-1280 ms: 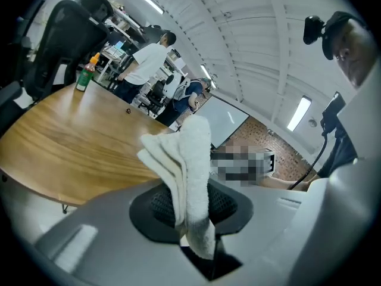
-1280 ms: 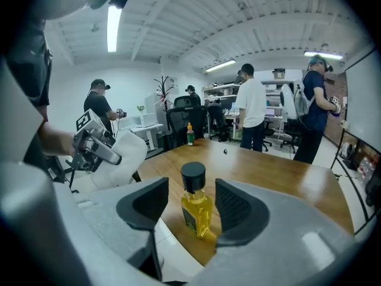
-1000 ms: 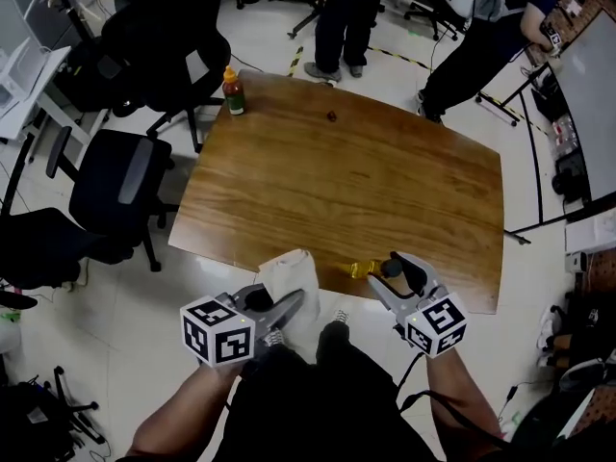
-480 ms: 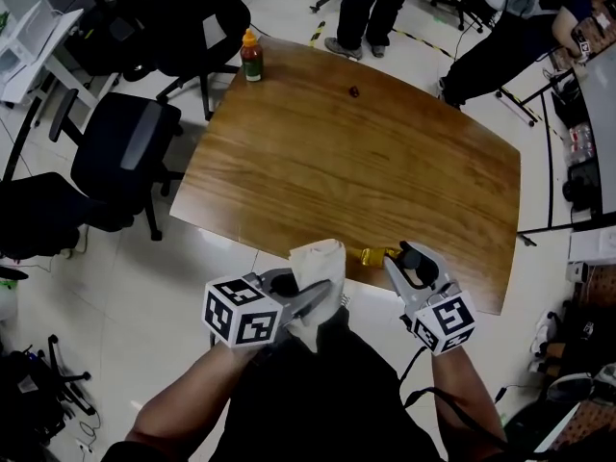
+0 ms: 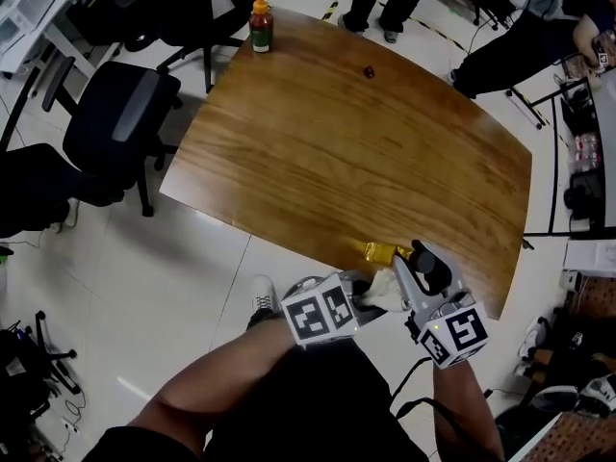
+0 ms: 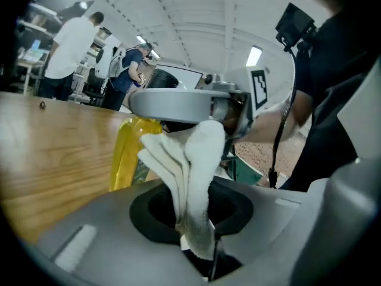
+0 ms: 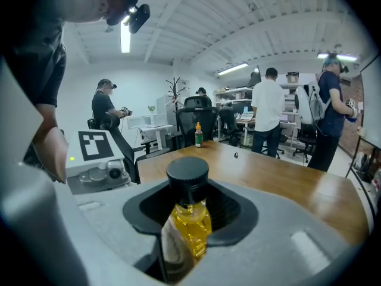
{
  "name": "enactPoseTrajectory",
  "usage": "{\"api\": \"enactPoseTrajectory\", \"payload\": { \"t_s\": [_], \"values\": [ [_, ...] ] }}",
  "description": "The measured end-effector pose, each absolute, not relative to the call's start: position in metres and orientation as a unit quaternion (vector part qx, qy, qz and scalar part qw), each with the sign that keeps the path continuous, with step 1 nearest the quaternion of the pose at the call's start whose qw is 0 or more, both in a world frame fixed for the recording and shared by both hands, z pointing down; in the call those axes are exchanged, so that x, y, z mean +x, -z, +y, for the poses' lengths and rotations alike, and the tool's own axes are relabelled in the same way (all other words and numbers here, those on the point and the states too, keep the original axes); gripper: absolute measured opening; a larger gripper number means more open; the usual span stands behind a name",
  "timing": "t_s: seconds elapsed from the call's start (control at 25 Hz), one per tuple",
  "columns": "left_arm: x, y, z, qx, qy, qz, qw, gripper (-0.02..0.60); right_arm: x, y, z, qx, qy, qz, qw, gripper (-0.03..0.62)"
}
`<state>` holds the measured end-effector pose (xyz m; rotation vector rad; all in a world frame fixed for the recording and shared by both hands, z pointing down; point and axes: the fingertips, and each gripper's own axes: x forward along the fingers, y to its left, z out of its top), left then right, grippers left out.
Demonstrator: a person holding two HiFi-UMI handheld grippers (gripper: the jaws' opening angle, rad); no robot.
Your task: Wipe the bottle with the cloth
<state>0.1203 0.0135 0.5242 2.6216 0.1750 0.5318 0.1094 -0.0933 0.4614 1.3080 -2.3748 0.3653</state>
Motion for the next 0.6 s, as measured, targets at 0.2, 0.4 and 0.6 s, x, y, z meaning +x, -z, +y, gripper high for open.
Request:
{"api": "enactPoseTrajectory", "payload": {
  "t_s": [0.2, 0.4, 0.6],
  "values": [
    [0.127, -0.533, -0.014, 0.933, -0.17, 0.052, 0.312, 0.103, 0.111, -0.462, -0.093, 0.476, -0.131, -0.847, 0.199, 0.135],
    [0.132, -0.533, -0.024, 0.892, -0.126, 0.06, 0.43, 0.101, 0.113, -0.461, -0.093, 0.487, -0.129, -0.843, 0.189, 0.135],
    [0.134, -0.545, -0.026, 0.822, -0.104, 0.055, 0.557, 0.1, 0.114, -0.46, -0.093, 0.485, -0.128, -0.844, 0.187, 0.135]
  ]
}}
